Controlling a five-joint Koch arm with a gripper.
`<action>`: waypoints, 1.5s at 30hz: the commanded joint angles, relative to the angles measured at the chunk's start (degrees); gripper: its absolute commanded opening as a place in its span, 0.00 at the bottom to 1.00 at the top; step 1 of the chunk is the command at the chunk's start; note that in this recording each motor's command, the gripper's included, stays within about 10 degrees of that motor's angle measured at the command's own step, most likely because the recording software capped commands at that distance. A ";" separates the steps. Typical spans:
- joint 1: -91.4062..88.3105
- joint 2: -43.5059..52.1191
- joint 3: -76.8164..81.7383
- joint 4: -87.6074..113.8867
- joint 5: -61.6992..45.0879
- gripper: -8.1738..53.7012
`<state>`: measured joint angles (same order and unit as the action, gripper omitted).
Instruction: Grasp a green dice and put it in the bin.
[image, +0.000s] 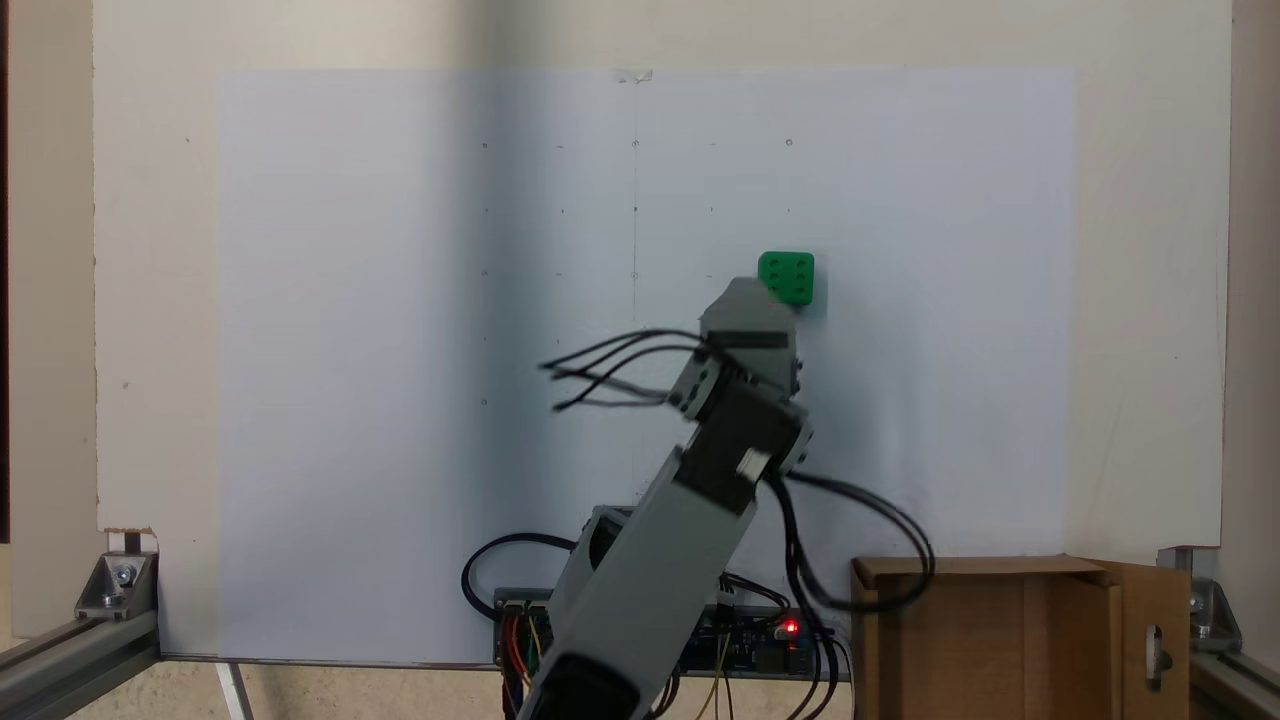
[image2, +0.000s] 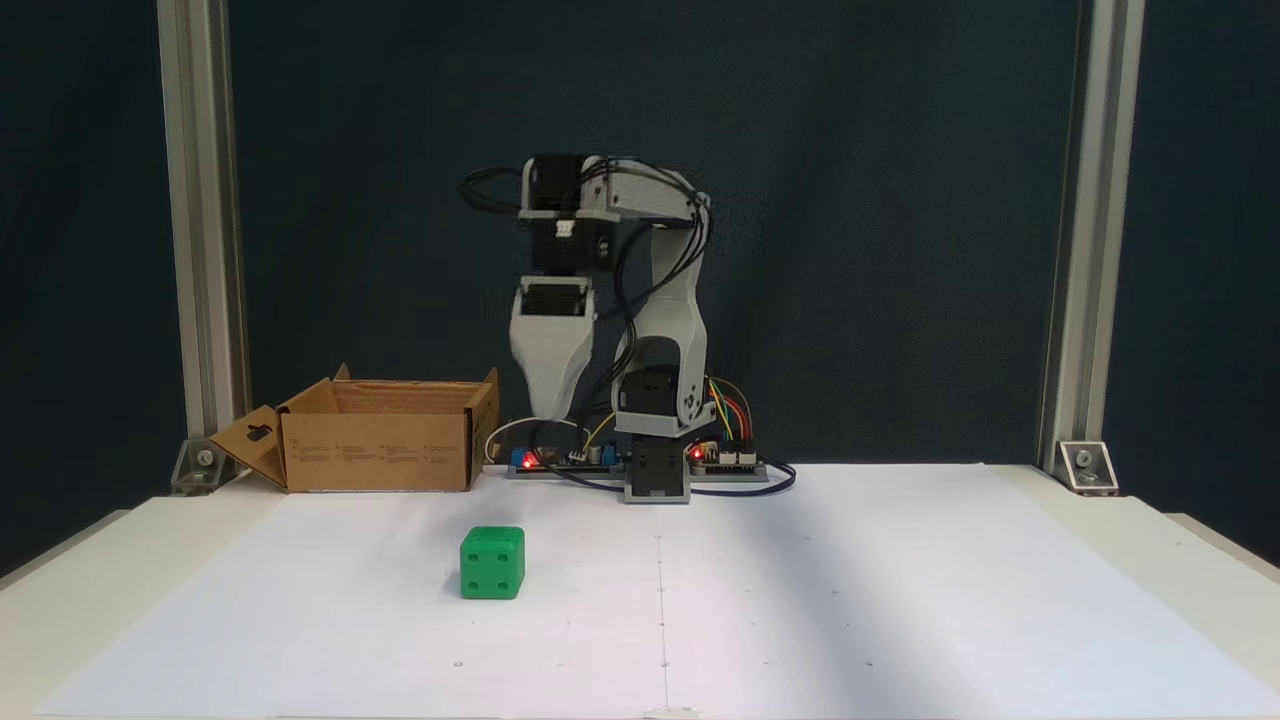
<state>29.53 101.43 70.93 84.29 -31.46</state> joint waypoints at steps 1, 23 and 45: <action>1.23 -0.26 -5.45 -1.93 -5.54 0.90; 4.04 -10.37 -9.67 -4.39 -5.01 0.90; -0.44 -17.23 -10.55 -9.58 -3.78 0.87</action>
<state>28.92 83.67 63.90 76.46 -31.46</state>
